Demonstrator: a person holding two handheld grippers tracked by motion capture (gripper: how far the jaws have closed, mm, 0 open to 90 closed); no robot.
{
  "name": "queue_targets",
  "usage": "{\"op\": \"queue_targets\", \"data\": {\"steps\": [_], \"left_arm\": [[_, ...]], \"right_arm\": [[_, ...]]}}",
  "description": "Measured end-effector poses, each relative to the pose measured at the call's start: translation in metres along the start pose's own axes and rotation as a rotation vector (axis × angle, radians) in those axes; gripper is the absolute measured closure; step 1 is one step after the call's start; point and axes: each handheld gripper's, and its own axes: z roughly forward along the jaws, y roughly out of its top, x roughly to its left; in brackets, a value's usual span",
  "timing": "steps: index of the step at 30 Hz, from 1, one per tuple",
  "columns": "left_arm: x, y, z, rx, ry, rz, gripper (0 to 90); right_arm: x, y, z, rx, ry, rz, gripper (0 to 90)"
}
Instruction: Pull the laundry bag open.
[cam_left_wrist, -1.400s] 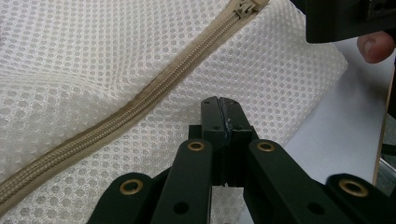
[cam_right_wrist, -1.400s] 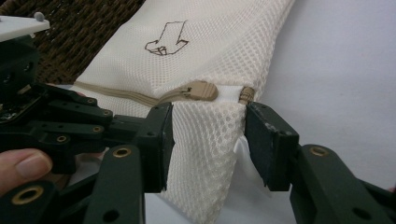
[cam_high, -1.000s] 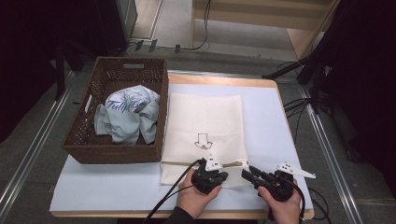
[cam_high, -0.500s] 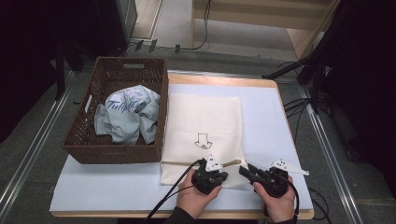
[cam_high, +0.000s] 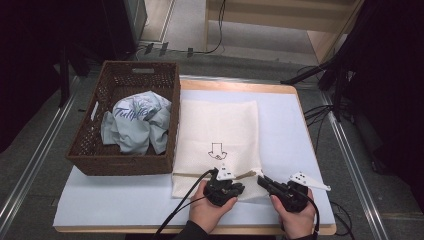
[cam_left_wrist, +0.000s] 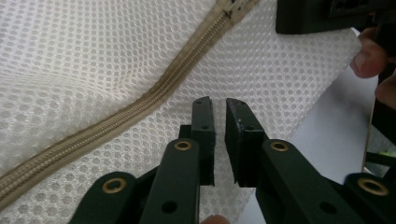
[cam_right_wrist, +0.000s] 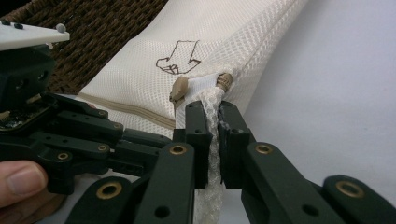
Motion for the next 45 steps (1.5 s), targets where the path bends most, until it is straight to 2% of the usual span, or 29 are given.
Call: {"op": "queue_targets", "data": {"steps": [5, 7, 11, 17, 22, 28, 33, 36, 40, 45], "left_arm": [[0.002, 0.006, -0.011, -0.079, -0.031, -0.043, 77.7], [0.001, 0.011, -0.016, -0.101, -0.024, -0.048, 77.1], [0.001, 0.022, -0.020, -0.121, -0.018, -0.071, 74.2], [-0.007, 0.040, -0.021, -0.146, -0.003, -0.073, 70.0], [-0.015, 0.054, -0.015, -0.147, 0.026, -0.067, 64.5], [-0.014, 0.059, 0.000, -0.104, 0.042, -0.091, 53.3], [-0.010, 0.056, -0.001, -0.102, 0.031, -0.115, 58.8], [-0.008, 0.055, -0.005, -0.107, 0.005, -0.127, 61.5], [-0.004, 0.050, -0.009, -0.106, -0.053, -0.136, 72.8], [0.001, 0.044, -0.014, -0.102, -0.054, -0.145, 77.0]], "right_arm": [[0.006, -0.001, 0.000, -0.018, -0.036, -0.029, 86.7], [0.007, -0.002, 0.000, -0.019, -0.043, -0.034, 86.7], [0.008, -0.002, 0.000, -0.023, -0.043, -0.037, 86.7], [0.009, -0.002, 0.000, -0.024, -0.043, -0.046, 86.7], [0.010, -0.003, 0.001, -0.025, -0.045, -0.054, 86.7], [0.010, -0.003, 0.001, -0.026, -0.050, -0.062, 86.7], [0.009, -0.003, 0.000, -0.024, -0.054, -0.066, 86.7], [0.010, -0.003, 0.000, -0.021, -0.054, -0.061, 86.7], [0.011, -0.003, 0.000, -0.023, -0.059, -0.066, 86.7], [0.010, -0.003, 0.000, -0.025, -0.066, -0.065, 86.7]]}}
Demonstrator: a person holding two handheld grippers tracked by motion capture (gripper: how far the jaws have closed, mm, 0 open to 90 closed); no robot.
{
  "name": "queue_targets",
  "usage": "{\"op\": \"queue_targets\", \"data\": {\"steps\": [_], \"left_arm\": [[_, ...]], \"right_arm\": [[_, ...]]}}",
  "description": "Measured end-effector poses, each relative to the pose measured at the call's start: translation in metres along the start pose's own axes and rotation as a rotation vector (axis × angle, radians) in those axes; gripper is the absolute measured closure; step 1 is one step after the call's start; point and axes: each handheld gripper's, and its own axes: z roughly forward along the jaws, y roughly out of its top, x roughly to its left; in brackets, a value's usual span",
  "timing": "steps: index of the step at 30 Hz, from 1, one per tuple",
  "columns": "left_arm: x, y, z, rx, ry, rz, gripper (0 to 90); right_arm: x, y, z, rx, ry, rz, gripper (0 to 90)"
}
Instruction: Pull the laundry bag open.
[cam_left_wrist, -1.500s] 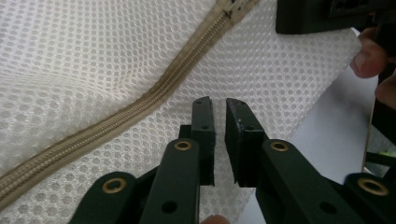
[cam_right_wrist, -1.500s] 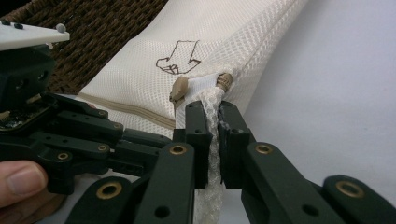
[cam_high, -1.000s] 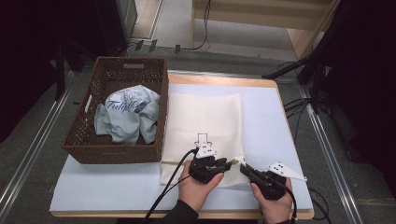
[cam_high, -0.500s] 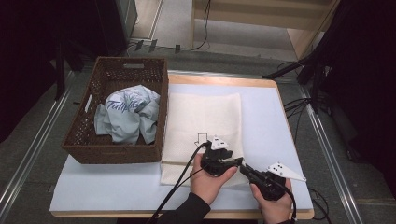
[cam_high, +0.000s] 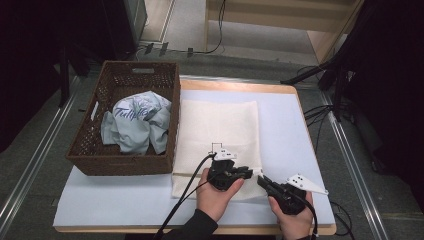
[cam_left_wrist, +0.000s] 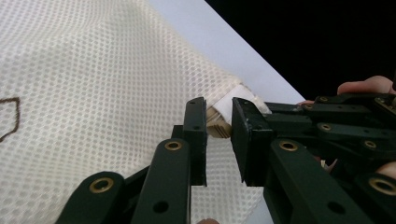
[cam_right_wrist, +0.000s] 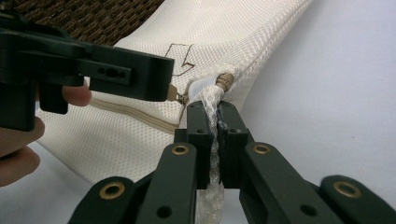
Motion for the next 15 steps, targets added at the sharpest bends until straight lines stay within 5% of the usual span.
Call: {"op": "queue_targets", "data": {"steps": [11, 15], "left_arm": [[0.008, -0.014, 0.003, 0.030, -0.018, -0.017, 80.8], [0.008, -0.014, 0.001, 0.027, 0.027, 0.020, 81.1]], "right_arm": [[0.000, 0.000, 0.000, -0.002, 0.004, 0.000, 86.7], [0.000, 0.000, 0.000, -0.003, 0.005, -0.001, 86.7]]}}
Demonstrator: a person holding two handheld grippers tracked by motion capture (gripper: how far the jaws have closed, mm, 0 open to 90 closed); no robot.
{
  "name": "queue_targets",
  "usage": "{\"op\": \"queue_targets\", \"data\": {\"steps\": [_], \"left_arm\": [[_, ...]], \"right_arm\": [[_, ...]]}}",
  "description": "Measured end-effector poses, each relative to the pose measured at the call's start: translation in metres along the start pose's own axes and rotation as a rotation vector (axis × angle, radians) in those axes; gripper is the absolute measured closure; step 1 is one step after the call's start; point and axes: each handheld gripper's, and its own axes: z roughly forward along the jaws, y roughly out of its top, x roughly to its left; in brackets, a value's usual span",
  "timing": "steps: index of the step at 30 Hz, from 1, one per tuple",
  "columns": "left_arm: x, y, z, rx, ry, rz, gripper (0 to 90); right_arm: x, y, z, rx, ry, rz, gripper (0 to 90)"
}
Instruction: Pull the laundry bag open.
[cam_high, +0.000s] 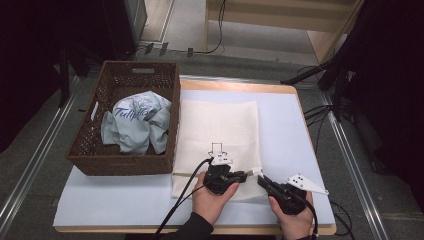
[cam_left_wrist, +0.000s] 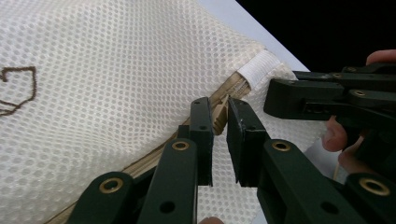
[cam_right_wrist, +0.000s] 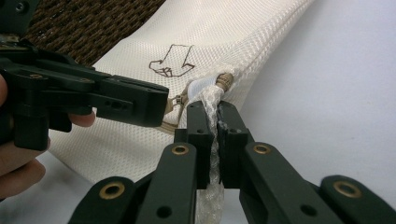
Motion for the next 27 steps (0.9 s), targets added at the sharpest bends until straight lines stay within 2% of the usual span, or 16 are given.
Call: {"op": "queue_targets", "data": {"steps": [5, 16, 21, 24, 26, 27], "left_arm": [[0.006, -0.002, 0.000, 0.003, -0.013, -0.030, 83.7], [0.011, -0.004, -0.003, -0.010, -0.034, -0.049, 82.5], [0.012, -0.006, 0.002, 0.001, -0.059, -0.065, 71.5], [0.013, -0.007, 0.008, 0.018, -0.085, -0.094, 62.0], [0.016, -0.008, 0.011, 0.035, -0.122, -0.114, 55.9], [0.017, -0.009, 0.013, 0.038, -0.141, -0.123, 55.5]], "right_arm": [[0.000, 0.000, 0.000, 0.000, -0.001, 0.000, 86.7], [0.000, 0.000, 0.000, -0.001, -0.004, 0.002, 86.6], [0.000, 0.000, 0.000, -0.002, -0.006, -0.001, 86.6], [0.000, 0.000, 0.000, -0.003, -0.005, -0.002, 86.6], [0.001, 0.000, 0.000, -0.003, -0.005, -0.002, 86.6], [0.001, 0.000, 0.000, -0.002, -0.004, 0.001, 86.6]]}}
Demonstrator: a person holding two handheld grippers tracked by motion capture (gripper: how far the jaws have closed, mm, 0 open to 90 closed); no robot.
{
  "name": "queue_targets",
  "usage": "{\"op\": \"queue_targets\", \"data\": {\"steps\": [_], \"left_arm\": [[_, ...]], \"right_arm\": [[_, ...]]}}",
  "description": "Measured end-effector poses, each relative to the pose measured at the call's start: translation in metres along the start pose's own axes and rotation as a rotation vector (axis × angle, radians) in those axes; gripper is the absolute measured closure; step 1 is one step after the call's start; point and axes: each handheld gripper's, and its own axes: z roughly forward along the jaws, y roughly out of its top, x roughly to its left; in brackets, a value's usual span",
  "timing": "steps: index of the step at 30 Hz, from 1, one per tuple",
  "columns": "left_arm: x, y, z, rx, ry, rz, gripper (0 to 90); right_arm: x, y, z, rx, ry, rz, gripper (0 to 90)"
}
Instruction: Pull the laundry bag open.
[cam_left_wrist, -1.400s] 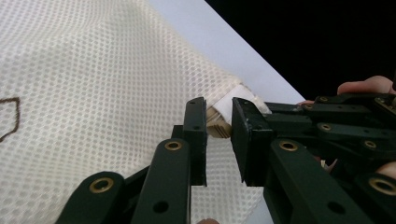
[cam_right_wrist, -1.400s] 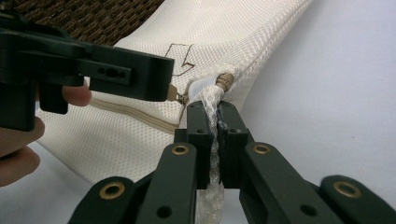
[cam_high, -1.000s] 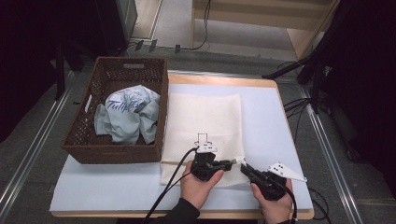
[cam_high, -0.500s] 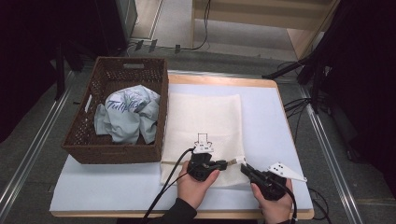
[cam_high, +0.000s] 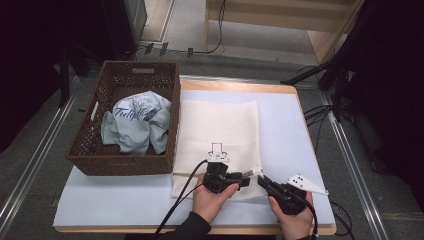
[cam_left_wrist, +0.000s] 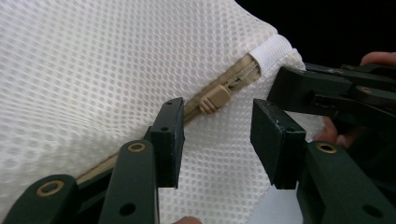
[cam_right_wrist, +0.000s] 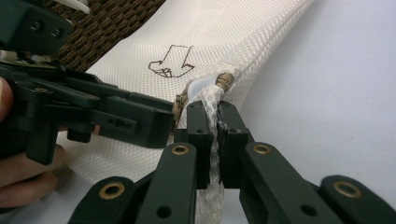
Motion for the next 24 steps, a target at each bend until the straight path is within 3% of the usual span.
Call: {"op": "queue_targets", "data": {"steps": [3, 8, 12, 15, 24], "left_arm": [[0.000, 0.000, -0.001, -0.009, -0.021, 0.007, 62.8], [-0.001, 0.000, -0.005, -0.029, -0.015, 0.004, 72.2], [-0.001, 0.000, -0.009, -0.052, -0.019, 0.001, 75.3], [-0.003, 0.001, -0.013, -0.073, -0.063, 0.004, 78.3], [-0.003, 0.002, -0.010, -0.070, -0.036, -0.010, 86.4]], "right_arm": [[0.000, 0.000, 0.000, 0.000, -0.002, -0.003, 86.6], [-0.001, 0.000, -0.001, -0.009, -0.004, -0.003, 86.7], [-0.002, 0.000, -0.001, -0.010, -0.006, -0.001, 86.7], [-0.002, 0.000, 0.000, -0.004, -0.005, -0.004, 86.6], [0.000, 0.000, 0.000, -0.005, 0.000, -0.006, 86.7]]}}
